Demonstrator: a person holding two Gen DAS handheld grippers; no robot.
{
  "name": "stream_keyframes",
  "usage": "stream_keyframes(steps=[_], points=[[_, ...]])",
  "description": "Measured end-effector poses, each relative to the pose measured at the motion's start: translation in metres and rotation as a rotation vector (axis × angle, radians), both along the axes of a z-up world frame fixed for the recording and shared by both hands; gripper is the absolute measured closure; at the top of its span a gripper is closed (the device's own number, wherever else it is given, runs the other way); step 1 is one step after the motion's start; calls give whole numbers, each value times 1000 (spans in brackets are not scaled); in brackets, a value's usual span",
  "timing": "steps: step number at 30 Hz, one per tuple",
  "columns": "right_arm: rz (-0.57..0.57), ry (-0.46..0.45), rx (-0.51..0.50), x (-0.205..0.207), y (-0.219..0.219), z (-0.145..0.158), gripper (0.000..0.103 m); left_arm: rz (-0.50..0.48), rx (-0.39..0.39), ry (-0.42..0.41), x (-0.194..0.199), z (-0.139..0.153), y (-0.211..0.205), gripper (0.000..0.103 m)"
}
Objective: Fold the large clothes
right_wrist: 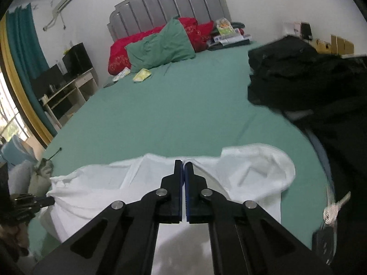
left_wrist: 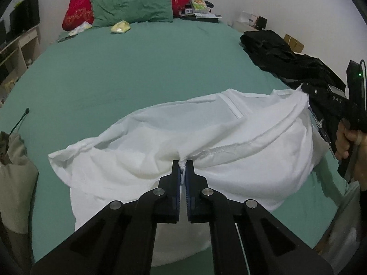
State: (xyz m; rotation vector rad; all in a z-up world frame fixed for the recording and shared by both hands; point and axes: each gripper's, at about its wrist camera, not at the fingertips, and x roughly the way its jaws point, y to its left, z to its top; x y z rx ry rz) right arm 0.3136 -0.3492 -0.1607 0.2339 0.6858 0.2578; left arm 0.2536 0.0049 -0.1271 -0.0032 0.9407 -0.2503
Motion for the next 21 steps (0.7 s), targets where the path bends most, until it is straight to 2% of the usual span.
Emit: stream_keyframes(steps=[3,4,5,7,8,10,11,12,14,15,16,17,18,19,21], points=[[-1,-8,33,16,-1,6,101,-2,-25,36,18,0,2,96],[-16,-4,48,28,-4,6,101,7,-27,29,26,1,3,90],[-29,14,72,37,-7,3,101,14,-23,26,31,0,3,75],[-35,49,161,55,-17,-7,101,39,0,16,46,-4,5,62],[-42,65,188,63,-21,-12,101,47,13,13,53,-7,6,62],[-63,133,238,82,-26,-30,101,67,88,10,68,-14,6,62],[-68,147,244,86,-26,-31,101,80,164,5,75,-20,3,62],[-74,153,224,88,-24,-33,101,88,209,10,80,-25,2,62],[-54,140,142,90,-15,-31,100,86,194,28,83,-29,4,62],[-49,138,99,90,-11,-30,93,82,171,33,81,-29,6,62],[-58,129,69,87,-10,-28,71,85,161,26,78,-26,8,62],[-68,120,62,86,-12,-27,42,86,152,19,74,-22,9,62],[-80,103,74,82,-14,-23,34,84,141,16,71,-20,10,62],[-85,91,89,78,-16,-21,31,63,111,11,66,-15,11,62],[-69,92,84,73,-15,-17,31,18,98,24,62,-13,8,62]])
